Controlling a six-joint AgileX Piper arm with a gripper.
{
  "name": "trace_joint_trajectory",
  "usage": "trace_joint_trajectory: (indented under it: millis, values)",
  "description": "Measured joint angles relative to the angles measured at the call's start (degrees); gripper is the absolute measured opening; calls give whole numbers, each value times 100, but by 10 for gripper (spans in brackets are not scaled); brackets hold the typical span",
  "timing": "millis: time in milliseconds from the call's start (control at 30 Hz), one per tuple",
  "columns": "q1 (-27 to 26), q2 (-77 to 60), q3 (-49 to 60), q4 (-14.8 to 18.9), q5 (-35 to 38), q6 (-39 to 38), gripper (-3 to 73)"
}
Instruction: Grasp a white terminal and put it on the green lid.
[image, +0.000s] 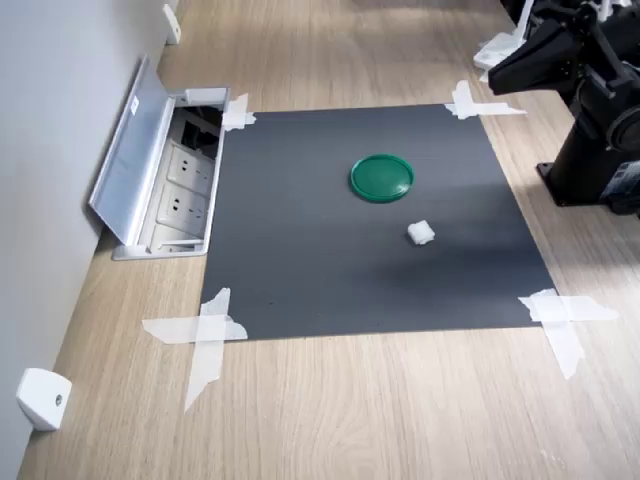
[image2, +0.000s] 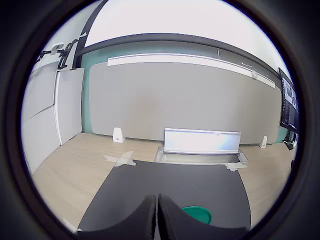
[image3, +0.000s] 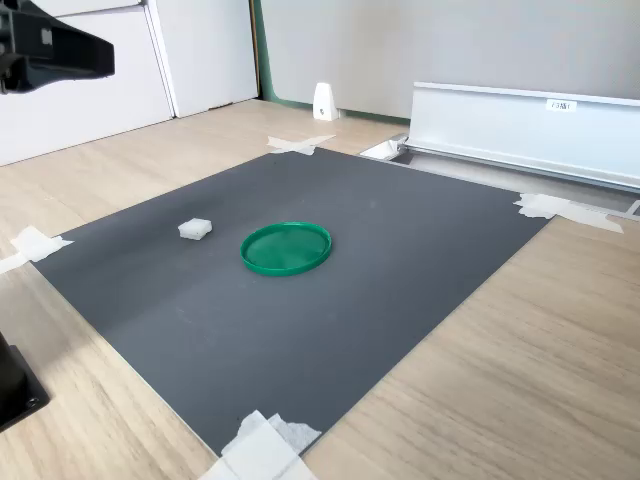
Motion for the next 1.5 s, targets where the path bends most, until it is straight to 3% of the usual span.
trace_joint_trajectory:
  millis: [700,1033,1333,1500]
  values:
    - [0,124,0,21,0,-5,-8]
    - [0,1940,-763,21,76,-754,-8]
    - [0,4049,-2152,15,1676,-2139,-8]
    - [0,4842,-2630,-29,2142,-2871,-8]
